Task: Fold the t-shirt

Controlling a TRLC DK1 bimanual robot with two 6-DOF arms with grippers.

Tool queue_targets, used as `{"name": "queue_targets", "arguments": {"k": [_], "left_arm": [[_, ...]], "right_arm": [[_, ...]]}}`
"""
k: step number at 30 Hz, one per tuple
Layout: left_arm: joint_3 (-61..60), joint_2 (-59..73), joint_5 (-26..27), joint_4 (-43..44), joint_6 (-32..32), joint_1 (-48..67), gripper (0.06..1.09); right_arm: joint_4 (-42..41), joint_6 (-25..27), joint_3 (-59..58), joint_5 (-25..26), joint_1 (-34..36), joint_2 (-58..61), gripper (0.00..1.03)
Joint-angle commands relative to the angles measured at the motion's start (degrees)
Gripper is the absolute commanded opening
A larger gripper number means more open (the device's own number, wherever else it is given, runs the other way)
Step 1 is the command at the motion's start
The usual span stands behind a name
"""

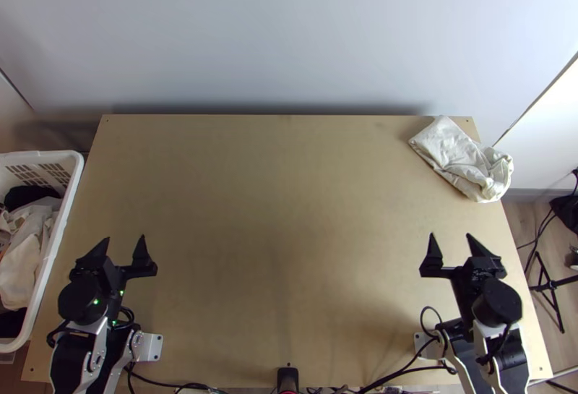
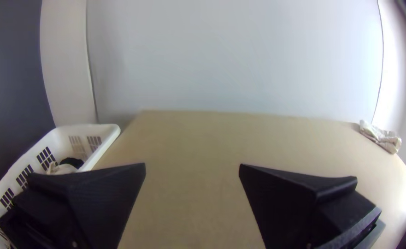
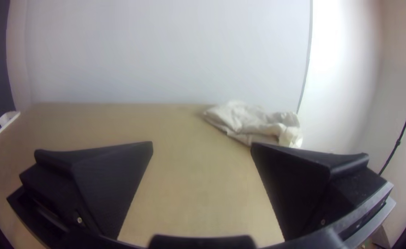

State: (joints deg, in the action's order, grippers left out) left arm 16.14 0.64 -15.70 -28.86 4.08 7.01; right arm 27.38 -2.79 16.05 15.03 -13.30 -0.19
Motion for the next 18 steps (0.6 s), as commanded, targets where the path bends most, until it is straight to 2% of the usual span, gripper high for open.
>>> {"name": "queue_targets", "arguments": {"k": [1, 4, 7, 10, 13, 16, 18], "left_arm": [[6.5, 8.4, -0.7, 0.6, 1.5, -2.3, 1.04], [11.9, 14.6, -0.5, 2.6, 1.4, -7.8, 1.04], [18.4, 21.3, -0.3, 3.6, 2.4, -10.3, 1.04], [26.8, 30.6, -0.2, -0.7, 6.5, -13.5, 1.04], [36.4, 40.6, 0.3, -8.1, 11.9, -19.7, 1.04], [44.5, 51.1, 4.1, -13.9, 14.0, -29.0, 1.04], [47.9, 56.2, 9.4, -15.2, 14.4, -36.4, 1.04]], "right_arm": [[-9.2, -2.0, 2.8, 0.4, 2.6, 1.3, 0.99], [-11.6, -2.0, 5.9, 0.5, 3.8, 6.7, 0.99], [-10.5, -2.0, 12.1, 0.7, 4.5, 16.9, 0.99], [-5.8, -5.1, 19.9, 0.6, 5.2, 27.4, 0.99], [-4.3, -8.5, 25.2, 0.6, 5.2, 32.6, 0.99], [-2.1, -13.6, 28.9, 0.4, 5.1, 35.3, 0.99], [2.6, -16.5, 32.5, 0.4, 5.2, 38.7, 0.99]]}}
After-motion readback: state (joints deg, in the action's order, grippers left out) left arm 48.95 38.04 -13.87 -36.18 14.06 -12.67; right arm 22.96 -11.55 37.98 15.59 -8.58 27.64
